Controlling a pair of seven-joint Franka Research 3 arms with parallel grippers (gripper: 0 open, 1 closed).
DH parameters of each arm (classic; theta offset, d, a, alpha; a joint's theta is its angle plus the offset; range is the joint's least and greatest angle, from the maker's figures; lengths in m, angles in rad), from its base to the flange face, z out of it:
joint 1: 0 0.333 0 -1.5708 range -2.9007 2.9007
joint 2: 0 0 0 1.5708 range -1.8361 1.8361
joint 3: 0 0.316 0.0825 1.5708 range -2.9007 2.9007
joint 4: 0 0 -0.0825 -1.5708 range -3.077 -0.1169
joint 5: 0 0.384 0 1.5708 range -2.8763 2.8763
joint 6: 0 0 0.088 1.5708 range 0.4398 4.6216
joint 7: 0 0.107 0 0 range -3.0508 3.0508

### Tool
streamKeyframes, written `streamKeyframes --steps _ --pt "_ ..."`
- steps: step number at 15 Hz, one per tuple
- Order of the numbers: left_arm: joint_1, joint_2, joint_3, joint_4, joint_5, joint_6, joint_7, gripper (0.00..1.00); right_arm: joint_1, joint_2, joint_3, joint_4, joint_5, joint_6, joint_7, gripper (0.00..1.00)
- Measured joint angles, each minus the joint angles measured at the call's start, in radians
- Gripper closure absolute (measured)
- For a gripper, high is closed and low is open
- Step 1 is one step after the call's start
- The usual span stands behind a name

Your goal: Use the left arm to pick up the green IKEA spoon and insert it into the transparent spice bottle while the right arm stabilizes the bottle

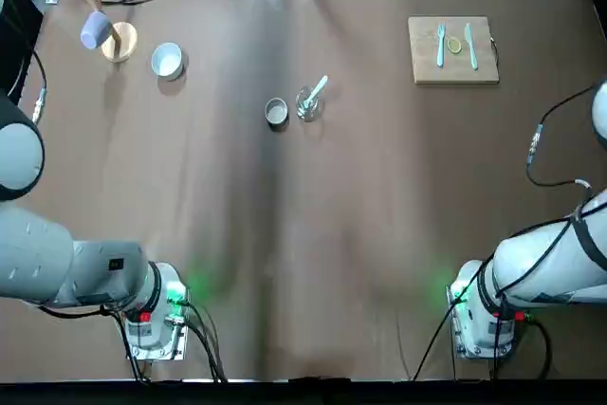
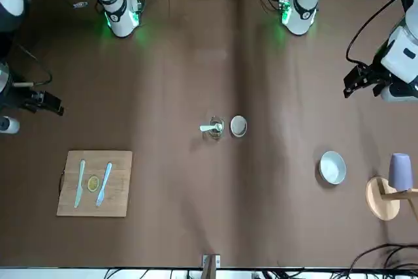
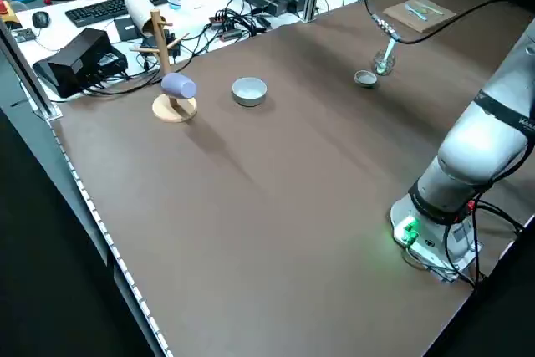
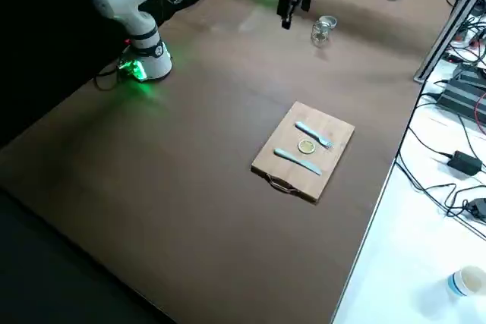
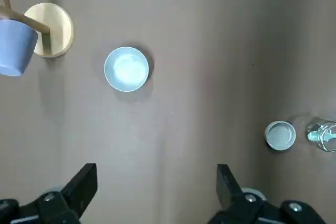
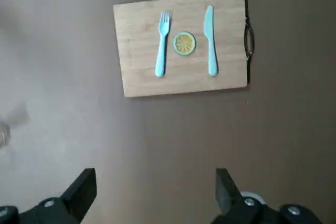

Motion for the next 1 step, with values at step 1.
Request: streamKeyframes --steps 1 --pt "0.0 0.001 0.0 0.0 0.0 0.0 0.0 0.0 -0.002 -0.019 -0.009 -0.021 0.0 0.001 -0.009 0.0"
